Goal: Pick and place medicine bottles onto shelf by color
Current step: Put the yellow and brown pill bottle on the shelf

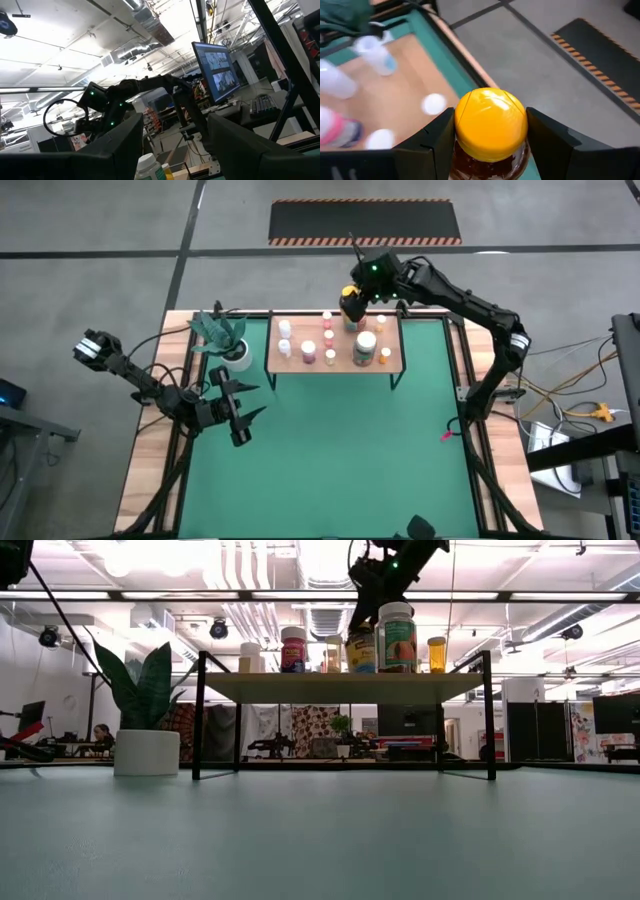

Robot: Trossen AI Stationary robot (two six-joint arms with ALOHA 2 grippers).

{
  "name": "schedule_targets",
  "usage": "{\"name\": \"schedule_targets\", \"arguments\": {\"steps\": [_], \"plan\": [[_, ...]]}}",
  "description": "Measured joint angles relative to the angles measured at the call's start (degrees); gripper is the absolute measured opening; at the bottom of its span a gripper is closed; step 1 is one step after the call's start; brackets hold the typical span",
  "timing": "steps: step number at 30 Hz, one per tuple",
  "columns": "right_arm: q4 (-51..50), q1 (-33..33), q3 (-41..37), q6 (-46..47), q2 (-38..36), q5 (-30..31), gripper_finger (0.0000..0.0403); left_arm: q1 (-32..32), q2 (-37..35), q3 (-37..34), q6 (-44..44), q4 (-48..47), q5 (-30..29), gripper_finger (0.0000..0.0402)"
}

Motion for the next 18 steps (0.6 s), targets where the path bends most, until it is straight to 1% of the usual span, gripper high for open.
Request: {"name": "schedule_targets", "arguments": {"steps": [3,13,18], "plan": [[0.05,0.95,0.00,0.18,0.00,-1.02,0.0195,0.00,0.00,0.00,-0.04,0.00,0.00,0.0206],[-0.31,2.00,0.00,0.13,0.00,-0.78,0.0207,0.00,0.02,0.00,-0.06,-0.02,-0.11,0.0206],[-2.03,2.11,0.00,-1.68,-0.10,-0.78,0.0225,0.00,0.02,0.00,-0.06,-0.02,-0.15,0.0206]]}}
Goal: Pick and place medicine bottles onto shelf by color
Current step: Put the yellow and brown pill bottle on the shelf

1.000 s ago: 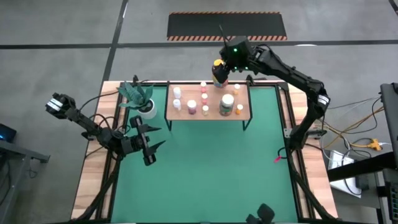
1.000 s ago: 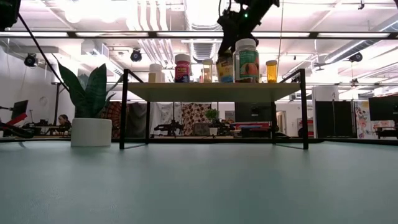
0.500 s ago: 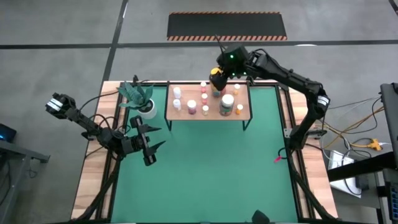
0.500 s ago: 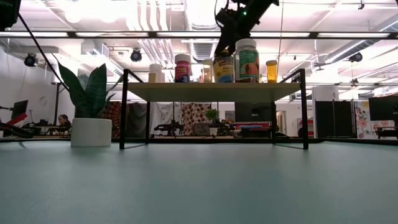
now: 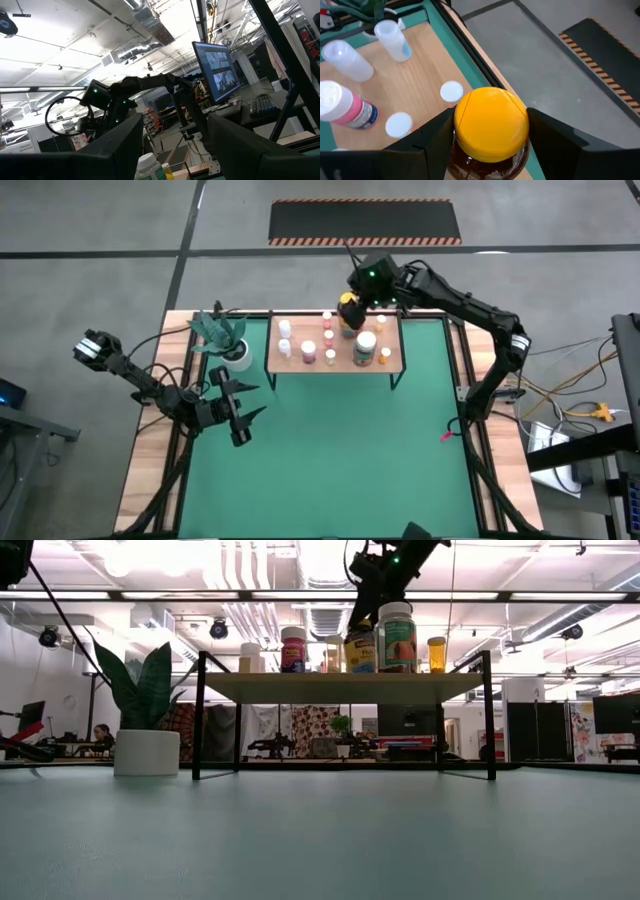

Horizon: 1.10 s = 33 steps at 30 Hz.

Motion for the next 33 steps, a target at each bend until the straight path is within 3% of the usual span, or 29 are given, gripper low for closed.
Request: {"name": "schedule_targets", "arguments": {"steps": [10,18,22,30,33], "plan": [[-1.83,0.00,0.41,-0.38,-0.01,0.01,0.0275,0.00,0.00,0.00,-0.02,0.00,-0.05,0.0206],[-6.70,0.00,7.65,-0.36,0.03,0.02,0.0265,0.00,0.00,0.00,-0.04,-0.02,-0.18,0.0206],[-6.59,0.00,9.64,-1.30,0.04,0.03,0.0219,0.00,0.00,0.00,-0.04,-0.02,-0.18,0.0206],[-6.41,0.00,6.24,-2.08,0.22,0.11,0.0060,0.00,0.00,0.00,-0.02,0.02,-0.16,0.0206],[-6.36,0.00,4.74,-2.07,0.23,0.11,0.0018,0.00,0.00,0.03,0.14,0.05,-0.14,0.0206]]}}
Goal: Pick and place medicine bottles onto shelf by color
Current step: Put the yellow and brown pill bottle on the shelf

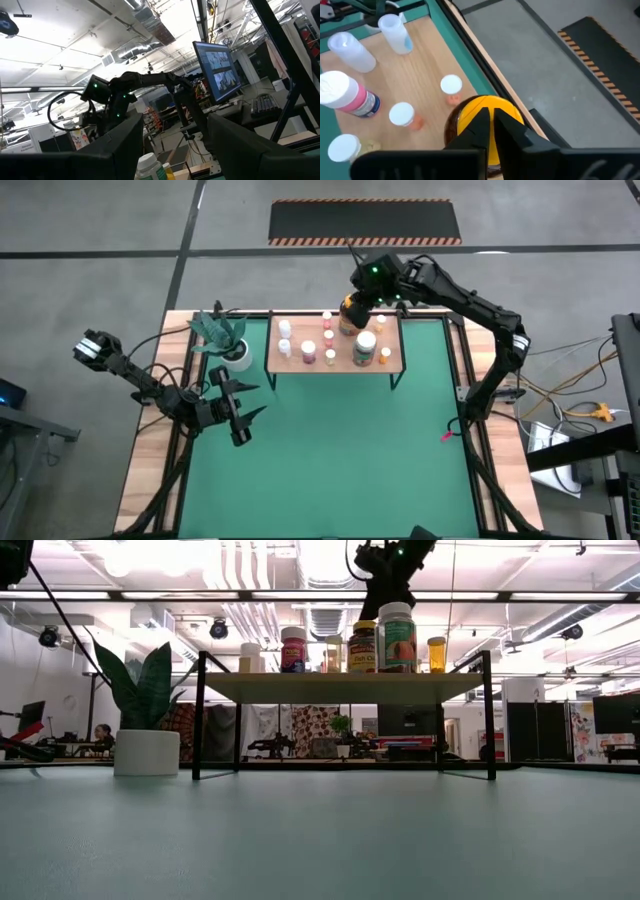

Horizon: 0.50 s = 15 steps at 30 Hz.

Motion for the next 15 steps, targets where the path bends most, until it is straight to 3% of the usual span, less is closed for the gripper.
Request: {"name": "schedule_targets", "arguments": {"steps": [15], "plan": [[-3.50,1.03,0.33,0.43,-0.24,-0.13,0.0012,-0.02,-0.02,0.07,1.81,0.38,0.26,0.0206]]}}
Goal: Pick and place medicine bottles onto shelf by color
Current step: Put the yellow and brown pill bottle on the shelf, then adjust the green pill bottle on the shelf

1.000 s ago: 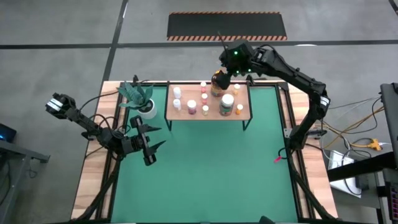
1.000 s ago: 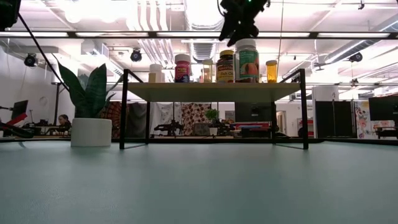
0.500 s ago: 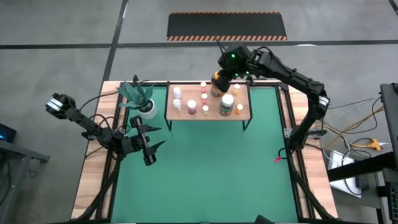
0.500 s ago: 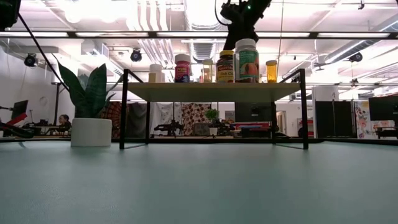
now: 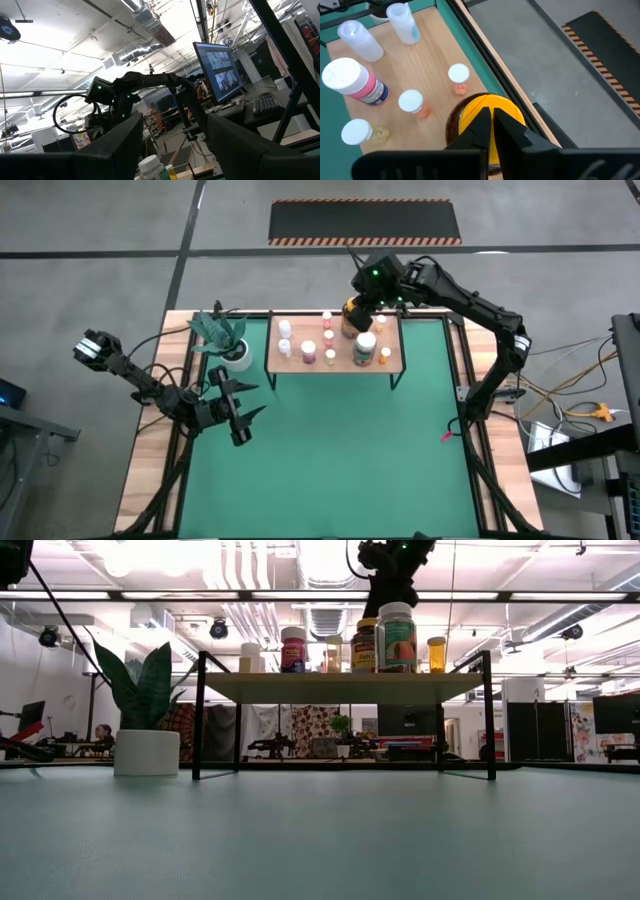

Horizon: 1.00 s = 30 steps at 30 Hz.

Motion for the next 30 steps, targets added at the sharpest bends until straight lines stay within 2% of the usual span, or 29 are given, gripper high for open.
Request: {"name": "schedule_targets", "arguments": {"steps": [7,13,21,23,26,30], "plan": [[0.09,0.24,0.27,0.02,0.00,0.01,0.0012,0.00,0.00,0.00,-0.01,0.02,-0.02,0.0206],[-0.94,1.27,3.48,0.83,-0.62,0.02,0.0012,0.00,-0.02,0.06,-0.03,0.04,-0.02,0.0206],[-12.69,7.71,5.55,4.77,-4.21,0.03,0.0012,-0.02,-0.02,0.07,-0.34,0.02,-0.07,0.0206],[-14.79,9.85,5.08,6.49,-5.28,1.60,0.0012,-0.02,0.00,0.07,-0.40,0.02,-0.07,0.0206],[-16.36,12.85,3.51,9.15,-6.46,7.18,0.0012,-0.02,0.00,0.07,-0.42,0.02,-0.09,0.0206],[-16.54,15.41,1.00,10.88,-6.80,8.94,0.0012,-0.02,0.00,0.07,-0.42,0.02,-0.09,0.0206]]}}
